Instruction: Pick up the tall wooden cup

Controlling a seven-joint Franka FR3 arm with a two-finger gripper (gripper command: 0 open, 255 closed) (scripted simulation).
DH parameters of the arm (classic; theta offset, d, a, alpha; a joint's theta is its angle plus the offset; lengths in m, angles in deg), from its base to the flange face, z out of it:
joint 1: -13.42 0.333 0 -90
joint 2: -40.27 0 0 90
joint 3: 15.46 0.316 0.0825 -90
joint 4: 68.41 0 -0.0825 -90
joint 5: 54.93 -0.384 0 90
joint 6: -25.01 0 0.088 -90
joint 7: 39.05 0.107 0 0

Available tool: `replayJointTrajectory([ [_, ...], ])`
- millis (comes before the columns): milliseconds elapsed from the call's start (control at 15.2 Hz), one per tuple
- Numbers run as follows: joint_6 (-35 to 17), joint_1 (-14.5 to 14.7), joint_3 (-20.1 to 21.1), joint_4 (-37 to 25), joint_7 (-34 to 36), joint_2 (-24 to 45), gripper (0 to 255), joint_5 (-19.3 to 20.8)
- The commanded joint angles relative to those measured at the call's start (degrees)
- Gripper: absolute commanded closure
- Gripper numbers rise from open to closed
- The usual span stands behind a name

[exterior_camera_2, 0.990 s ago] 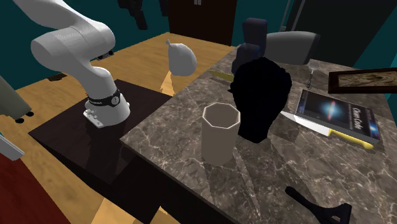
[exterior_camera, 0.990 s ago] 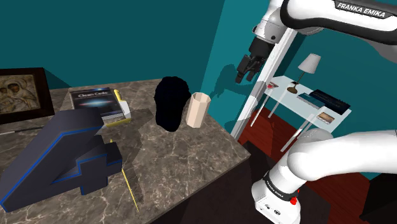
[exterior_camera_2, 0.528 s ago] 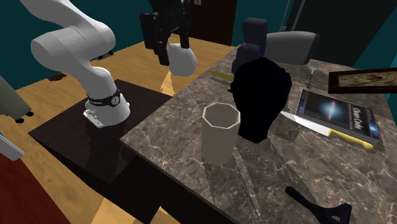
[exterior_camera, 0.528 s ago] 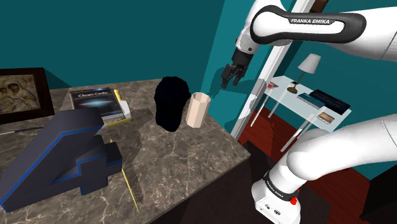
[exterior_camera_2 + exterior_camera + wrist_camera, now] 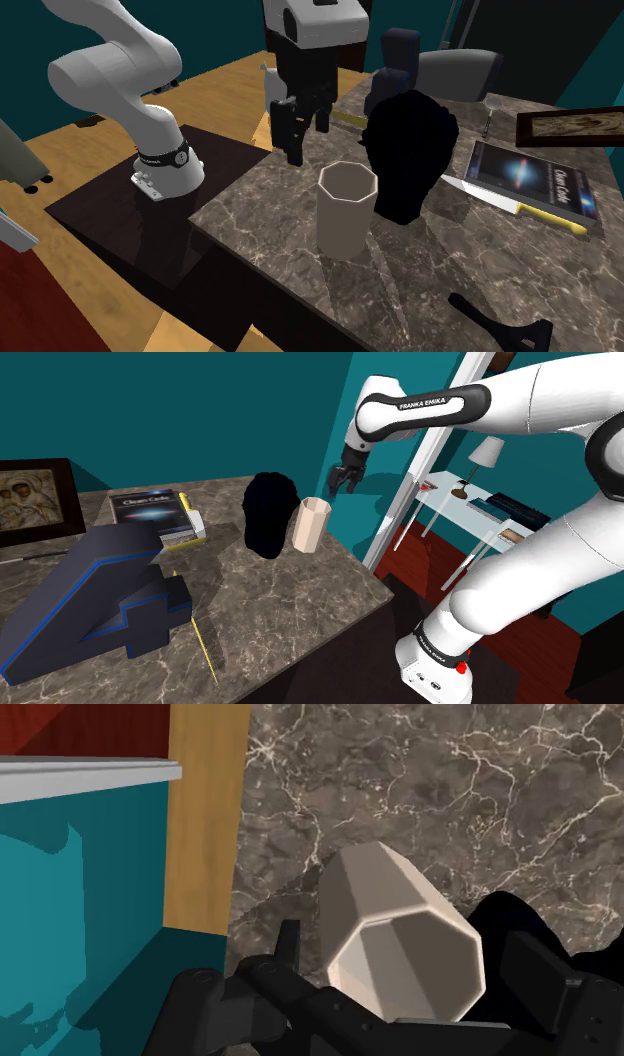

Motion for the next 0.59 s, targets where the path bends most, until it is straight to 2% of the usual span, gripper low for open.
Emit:
replayJointTrajectory([
  [0, -2.6, -0.2, 0.0, -1.5, 0.1, 4.3, 0, 0.6],
  [330, -7.0, -0.8, -0.5, -6.5, 0.0, 14.4, 0, 1.9],
  [528, -9.3, -0.8, -0.5, -5.4, 0.0, 15.5, 0, 1.9],
])
